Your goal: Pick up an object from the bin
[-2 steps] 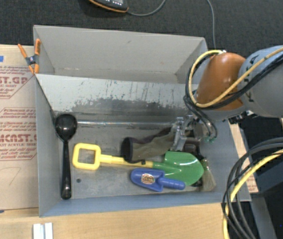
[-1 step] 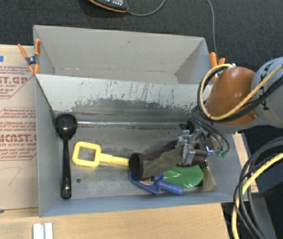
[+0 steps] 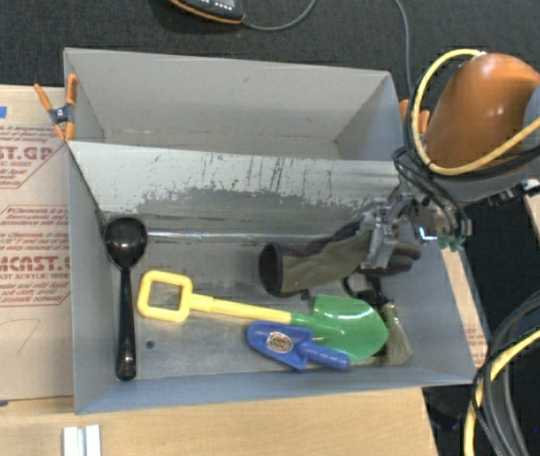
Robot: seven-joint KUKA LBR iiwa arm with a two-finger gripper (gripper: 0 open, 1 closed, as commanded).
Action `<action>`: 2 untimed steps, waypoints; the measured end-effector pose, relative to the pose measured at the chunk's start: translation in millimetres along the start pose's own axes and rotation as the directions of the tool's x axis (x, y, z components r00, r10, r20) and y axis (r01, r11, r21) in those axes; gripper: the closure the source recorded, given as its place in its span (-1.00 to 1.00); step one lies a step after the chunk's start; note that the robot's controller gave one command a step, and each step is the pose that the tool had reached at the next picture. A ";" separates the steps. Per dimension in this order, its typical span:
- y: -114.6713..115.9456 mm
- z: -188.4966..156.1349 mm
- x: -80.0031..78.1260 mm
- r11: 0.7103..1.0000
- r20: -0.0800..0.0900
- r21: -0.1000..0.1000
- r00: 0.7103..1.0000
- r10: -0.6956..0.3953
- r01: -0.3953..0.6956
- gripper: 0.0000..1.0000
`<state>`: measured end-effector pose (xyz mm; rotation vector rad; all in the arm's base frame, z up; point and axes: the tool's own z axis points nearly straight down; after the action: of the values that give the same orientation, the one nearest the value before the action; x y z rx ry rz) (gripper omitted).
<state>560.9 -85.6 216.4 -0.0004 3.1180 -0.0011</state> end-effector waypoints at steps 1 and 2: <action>-0.2 69.1 19.1 0.999 -0.004 0.000 0.999 -0.035 0.035 1.00; 2.0 97.9 22.7 1.000 -0.010 -0.002 1.000 -0.029 0.029 1.00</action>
Offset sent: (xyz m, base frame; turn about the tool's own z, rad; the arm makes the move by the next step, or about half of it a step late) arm -0.0129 0.0108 -0.0270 0.0651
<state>540.5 -83.7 118.0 -0.0456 3.1282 0.0014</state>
